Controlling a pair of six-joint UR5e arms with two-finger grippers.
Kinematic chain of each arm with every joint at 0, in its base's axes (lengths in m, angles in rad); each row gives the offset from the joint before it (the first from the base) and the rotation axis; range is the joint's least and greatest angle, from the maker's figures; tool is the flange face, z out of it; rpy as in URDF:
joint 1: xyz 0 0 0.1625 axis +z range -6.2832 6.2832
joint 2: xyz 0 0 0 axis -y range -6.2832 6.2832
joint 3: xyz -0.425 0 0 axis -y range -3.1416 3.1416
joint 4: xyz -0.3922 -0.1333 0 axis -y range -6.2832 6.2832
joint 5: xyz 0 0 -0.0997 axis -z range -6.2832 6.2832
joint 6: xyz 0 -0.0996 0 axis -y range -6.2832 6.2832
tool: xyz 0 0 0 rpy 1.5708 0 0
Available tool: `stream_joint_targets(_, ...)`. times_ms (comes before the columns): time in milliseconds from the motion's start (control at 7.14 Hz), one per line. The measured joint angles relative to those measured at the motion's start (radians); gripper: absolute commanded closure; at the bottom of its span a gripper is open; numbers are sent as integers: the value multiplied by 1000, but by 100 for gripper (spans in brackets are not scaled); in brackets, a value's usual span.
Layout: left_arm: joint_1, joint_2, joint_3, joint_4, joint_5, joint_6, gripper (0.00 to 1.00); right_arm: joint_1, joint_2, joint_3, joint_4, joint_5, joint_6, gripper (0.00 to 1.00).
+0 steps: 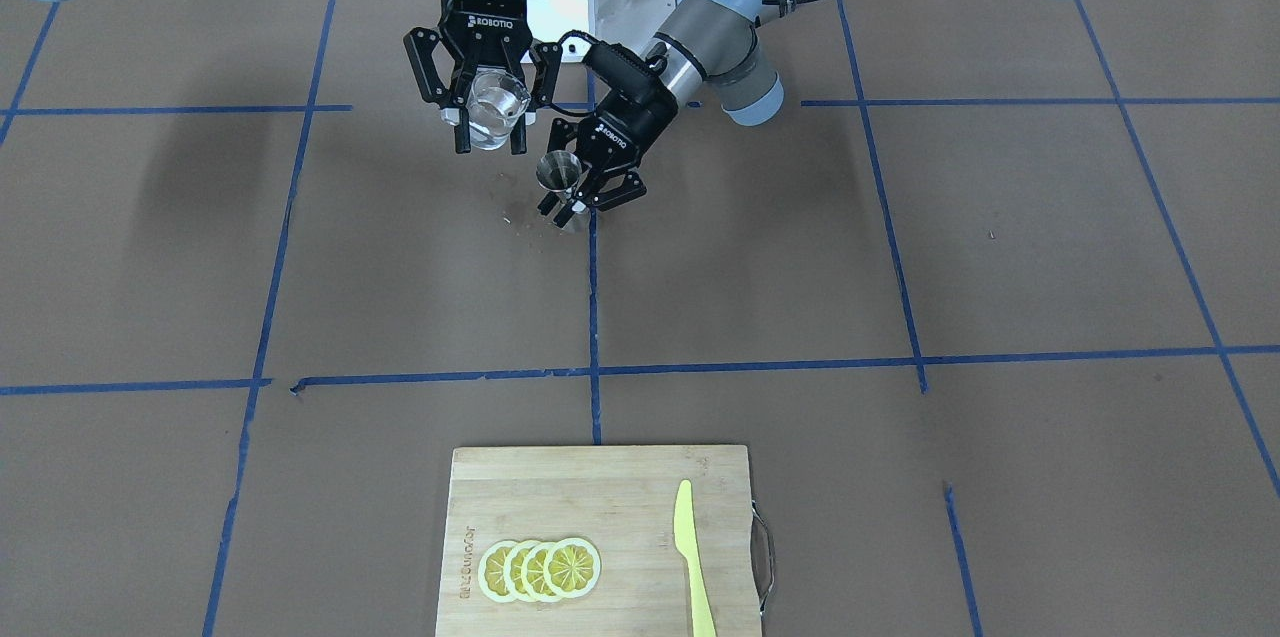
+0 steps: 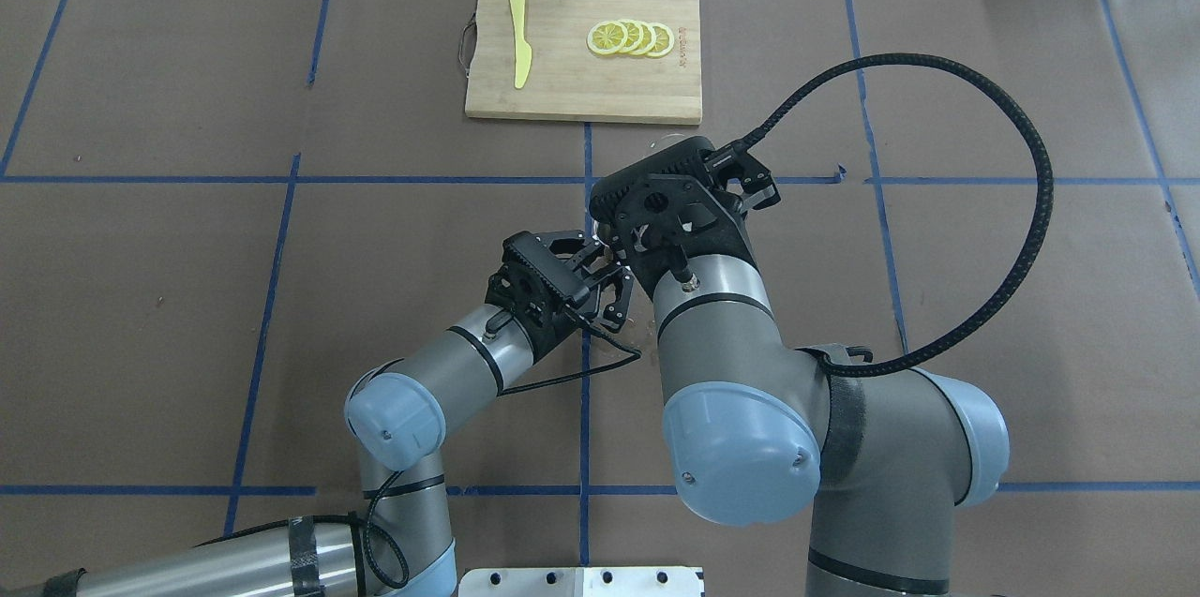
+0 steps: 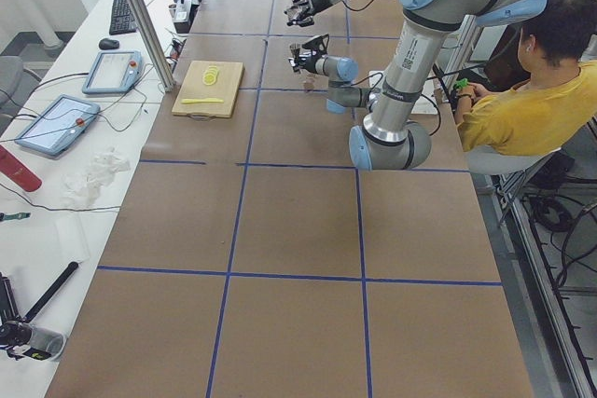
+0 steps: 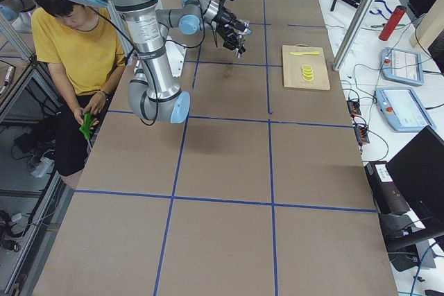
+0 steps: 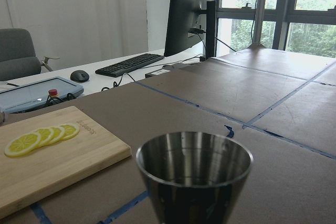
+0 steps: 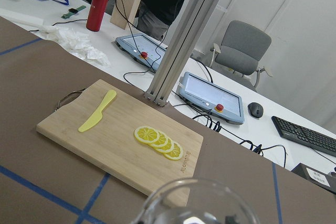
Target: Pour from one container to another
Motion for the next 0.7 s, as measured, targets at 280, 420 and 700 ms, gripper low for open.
stream_joint_targets(280, 0, -13, 5, 1, 1, 0, 100, 0, 2, 1, -14, 1, -40, 100)
stream_joint_targets(420, 0, -18, 8, 1, 1, 0, 100, -1, 2, 1, -16, 1, -55, 100)
stream_joint_targets(700, -1, -25, 14, 0, 1, 0, 100, -2, 4, 1, -45, 1, -109, 100)
